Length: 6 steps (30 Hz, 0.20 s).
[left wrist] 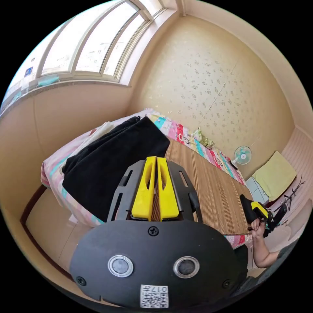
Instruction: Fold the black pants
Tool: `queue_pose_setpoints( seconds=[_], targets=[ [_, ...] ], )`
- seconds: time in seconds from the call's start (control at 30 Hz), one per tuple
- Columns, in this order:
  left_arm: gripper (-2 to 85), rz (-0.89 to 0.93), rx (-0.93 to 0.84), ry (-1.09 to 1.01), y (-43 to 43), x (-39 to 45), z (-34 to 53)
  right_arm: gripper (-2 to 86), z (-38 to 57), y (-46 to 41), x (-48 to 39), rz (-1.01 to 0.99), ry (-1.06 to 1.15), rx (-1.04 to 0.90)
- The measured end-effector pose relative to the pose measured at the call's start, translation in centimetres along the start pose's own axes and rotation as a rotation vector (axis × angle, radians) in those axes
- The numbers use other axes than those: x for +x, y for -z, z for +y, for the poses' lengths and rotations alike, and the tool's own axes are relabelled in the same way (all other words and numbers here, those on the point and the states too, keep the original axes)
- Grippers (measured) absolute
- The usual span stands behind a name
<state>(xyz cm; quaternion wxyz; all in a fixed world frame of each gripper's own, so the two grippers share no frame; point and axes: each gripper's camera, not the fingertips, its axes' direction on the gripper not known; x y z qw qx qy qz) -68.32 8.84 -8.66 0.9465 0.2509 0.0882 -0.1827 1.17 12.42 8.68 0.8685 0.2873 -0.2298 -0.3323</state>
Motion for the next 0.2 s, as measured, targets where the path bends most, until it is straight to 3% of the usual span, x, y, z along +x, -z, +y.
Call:
queue_pose_setpoints(
  seconds=[0.1, 0.2],
  targets=[
    [-1.0, 0.104, 0.094, -0.076, 2.6, 5.2, 3.6, 0.5, 3.1, 11.9, 3.0, 0.258, -0.131, 0.28],
    [-1.0, 0.231, 0.061, -0.135, 2.1, 10.1, 8.0, 0.5, 6.3, 19.6, 7.6, 0.368, -0.332, 0.246]
  ],
)
